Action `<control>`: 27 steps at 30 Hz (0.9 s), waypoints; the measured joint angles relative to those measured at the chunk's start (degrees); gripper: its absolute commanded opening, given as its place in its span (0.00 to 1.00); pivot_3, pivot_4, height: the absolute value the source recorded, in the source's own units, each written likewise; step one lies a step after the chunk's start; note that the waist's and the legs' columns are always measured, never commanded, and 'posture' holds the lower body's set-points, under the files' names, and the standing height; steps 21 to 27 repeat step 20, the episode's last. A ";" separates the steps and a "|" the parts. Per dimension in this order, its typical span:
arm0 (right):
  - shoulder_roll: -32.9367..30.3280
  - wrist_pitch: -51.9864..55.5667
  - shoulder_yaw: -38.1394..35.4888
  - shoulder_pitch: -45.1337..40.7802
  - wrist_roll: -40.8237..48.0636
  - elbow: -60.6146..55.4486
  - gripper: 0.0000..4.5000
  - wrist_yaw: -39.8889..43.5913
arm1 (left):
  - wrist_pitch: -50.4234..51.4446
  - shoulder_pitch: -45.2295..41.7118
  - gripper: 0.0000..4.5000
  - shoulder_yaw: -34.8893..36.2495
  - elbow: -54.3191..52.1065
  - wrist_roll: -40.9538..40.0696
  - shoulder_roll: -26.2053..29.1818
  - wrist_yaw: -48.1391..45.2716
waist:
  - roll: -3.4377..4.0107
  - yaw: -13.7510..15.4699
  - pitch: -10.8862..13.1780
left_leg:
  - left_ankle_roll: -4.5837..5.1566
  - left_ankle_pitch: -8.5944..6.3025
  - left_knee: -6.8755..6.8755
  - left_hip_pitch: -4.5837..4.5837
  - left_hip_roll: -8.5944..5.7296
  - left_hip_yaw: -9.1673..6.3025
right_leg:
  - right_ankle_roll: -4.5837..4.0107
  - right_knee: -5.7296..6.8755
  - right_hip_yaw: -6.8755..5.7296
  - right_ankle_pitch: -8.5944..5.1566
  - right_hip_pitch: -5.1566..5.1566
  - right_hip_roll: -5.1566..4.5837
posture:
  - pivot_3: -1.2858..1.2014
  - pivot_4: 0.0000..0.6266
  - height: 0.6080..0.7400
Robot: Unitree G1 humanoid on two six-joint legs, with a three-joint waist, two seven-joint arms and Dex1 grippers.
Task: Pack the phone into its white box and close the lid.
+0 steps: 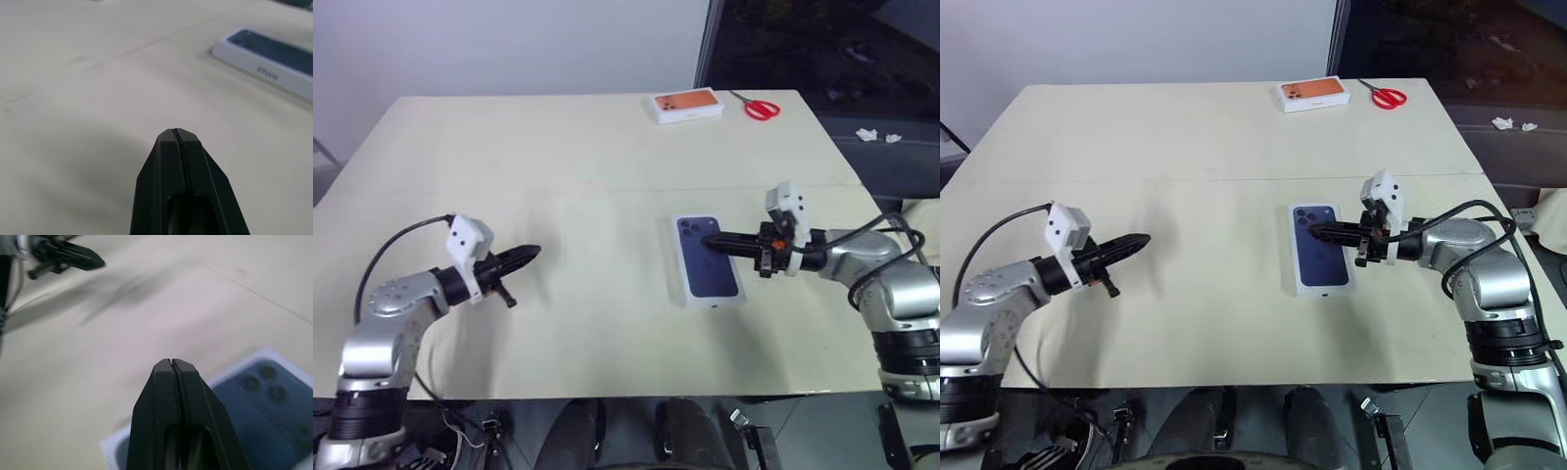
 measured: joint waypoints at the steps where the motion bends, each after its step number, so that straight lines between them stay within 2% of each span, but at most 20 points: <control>1: -0.72 -0.39 0.25 0.07 -0.12 0.04 0.01 0.98 | -0.27 1.77 0.00 0.76 -0.19 -0.05 0.61 -0.31 | 0.00 -0.08 0.00 | 0.01 -0.01 0.00 0.00 0.00 0.02 | 0.00 -0.02 0.01 0.00 -0.01 -0.02 | 0.52 0.24 1.00; 10: -2.11 -3.95 2.45 1.37 -1.73 0.48 0.01 5.32 | -0.56 7.80 0.00 6.25 -1.87 -3.91 3.24 -3.60 | 0.01 -0.14 0.01 | 0.01 -0.02 -0.02 -0.02 0.01 0.03 | -0.03 -0.03 0.01 0.00 -0.03 -0.04 | 0.52 0.24 1.00; 17: -3.28 -8.48 2.39 3.34 -4.07 3.35 0.01 6.56 | -2.69 10.82 0.00 9.36 0.30 -3.85 5.78 -4.99 | 0.02 -0.13 0.02 | 0.01 -0.02 -0.04 -0.01 0.01 0.03 | -0.05 -0.04 0.01 0.00 -0.04 -0.05 | 0.52 0.24 1.00; 27: -3.27 -11.46 2.31 4.19 -5.29 5.14 0.01 6.52 | -3.19 11.30 0.00 9.89 0.65 -3.85 5.80 -5.11 | 0.02 -0.14 0.02 | 0.01 -0.02 -0.05 -0.02 0.01 0.04 | -0.05 -0.06 0.01 0.00 -0.04 -0.06 | 0.52 0.24 1.00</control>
